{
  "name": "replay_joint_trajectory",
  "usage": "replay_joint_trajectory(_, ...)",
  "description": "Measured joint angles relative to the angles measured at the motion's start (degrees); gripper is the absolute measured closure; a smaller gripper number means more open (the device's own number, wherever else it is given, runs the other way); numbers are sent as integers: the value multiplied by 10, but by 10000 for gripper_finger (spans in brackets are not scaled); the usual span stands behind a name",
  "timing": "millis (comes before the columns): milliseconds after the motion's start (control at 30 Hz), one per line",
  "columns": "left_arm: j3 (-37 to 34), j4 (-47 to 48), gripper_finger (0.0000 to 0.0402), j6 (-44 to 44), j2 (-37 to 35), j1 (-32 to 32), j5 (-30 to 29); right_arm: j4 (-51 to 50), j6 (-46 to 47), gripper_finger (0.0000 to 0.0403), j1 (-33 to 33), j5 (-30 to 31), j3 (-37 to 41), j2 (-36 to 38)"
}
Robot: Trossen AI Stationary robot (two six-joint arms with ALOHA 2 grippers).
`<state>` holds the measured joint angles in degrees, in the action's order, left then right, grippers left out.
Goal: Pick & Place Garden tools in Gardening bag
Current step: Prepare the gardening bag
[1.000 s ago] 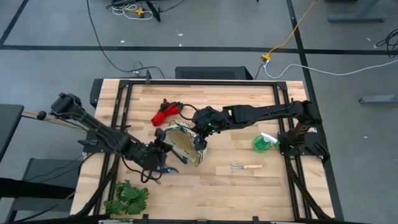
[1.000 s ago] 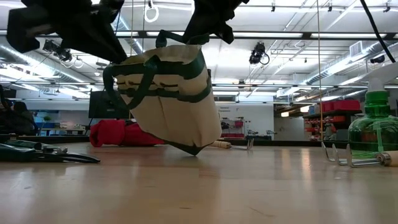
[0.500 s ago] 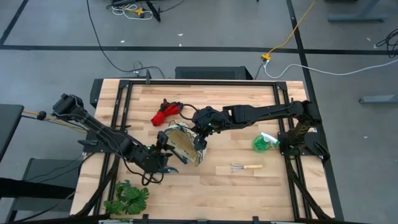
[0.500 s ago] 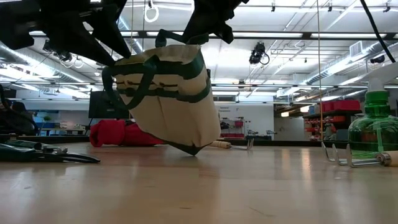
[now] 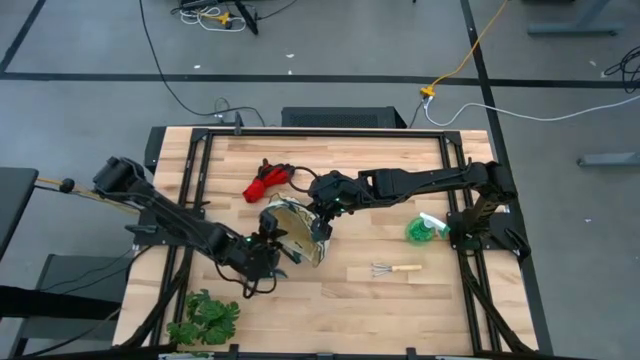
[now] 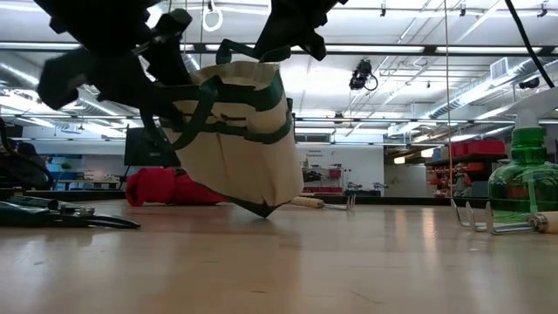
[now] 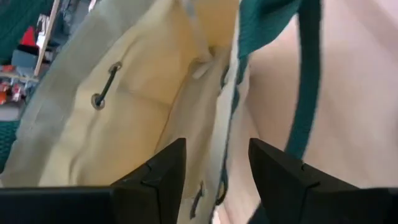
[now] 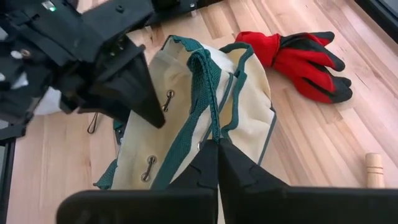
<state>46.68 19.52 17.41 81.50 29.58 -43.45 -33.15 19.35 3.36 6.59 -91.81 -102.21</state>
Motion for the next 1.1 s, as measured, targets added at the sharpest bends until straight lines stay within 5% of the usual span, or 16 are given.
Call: replay_joint_trajectory(1100,0,-26,223,-18,40,-47,101,-1,0,403,0,-1,0,0)
